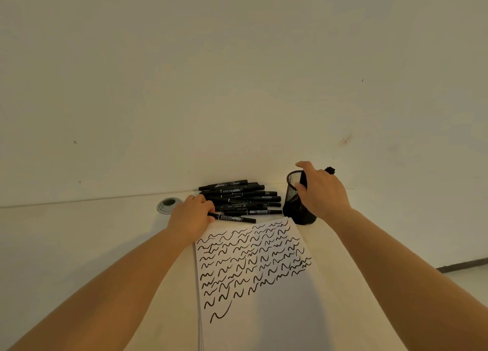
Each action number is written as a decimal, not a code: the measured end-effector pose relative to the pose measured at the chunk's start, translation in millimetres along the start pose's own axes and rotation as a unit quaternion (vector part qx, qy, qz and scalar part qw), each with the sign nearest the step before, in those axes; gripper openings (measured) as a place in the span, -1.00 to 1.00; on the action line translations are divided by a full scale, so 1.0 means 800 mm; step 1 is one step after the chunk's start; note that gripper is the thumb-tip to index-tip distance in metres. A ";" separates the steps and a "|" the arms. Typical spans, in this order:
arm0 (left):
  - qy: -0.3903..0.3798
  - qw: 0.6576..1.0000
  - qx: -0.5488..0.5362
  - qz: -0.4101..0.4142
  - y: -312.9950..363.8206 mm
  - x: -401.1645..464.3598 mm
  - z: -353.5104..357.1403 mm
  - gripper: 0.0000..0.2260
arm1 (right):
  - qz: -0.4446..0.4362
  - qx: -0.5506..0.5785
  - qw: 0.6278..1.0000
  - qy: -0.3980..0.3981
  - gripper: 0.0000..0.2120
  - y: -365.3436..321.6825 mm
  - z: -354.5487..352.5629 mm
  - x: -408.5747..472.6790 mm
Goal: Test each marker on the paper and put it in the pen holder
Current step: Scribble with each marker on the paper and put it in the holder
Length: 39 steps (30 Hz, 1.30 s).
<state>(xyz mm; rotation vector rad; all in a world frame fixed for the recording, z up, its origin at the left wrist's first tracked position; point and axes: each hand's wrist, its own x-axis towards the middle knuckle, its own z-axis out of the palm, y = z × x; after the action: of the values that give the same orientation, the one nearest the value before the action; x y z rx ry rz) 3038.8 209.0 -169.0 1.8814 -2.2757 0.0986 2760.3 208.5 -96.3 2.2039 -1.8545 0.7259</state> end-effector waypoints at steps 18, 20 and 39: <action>-0.052 0.901 -0.430 -0.022 0.077 -0.127 -0.051 -0.90 | 0.085 0.422 0.888 -0.160 -0.94 -0.109 -0.007 -0.142; -0.060 0.896 -0.439 -0.015 0.080 -0.143 -0.049 -0.91 | 0.099 0.461 0.867 -0.162 -0.92 -0.117 -0.006 -0.153; 0.179 0.976 -0.094 0.086 0.083 -0.207 -0.067 -0.83 | 0.355 0.593 0.722 0.032 -0.75 -0.140 -0.003 -0.187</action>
<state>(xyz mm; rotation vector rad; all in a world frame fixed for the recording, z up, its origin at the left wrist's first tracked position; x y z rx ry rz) 3008.9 390.9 -142.8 1.4392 -2.1098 0.2172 2851.2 364.8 -144.5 1.6124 -2.5538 2.7114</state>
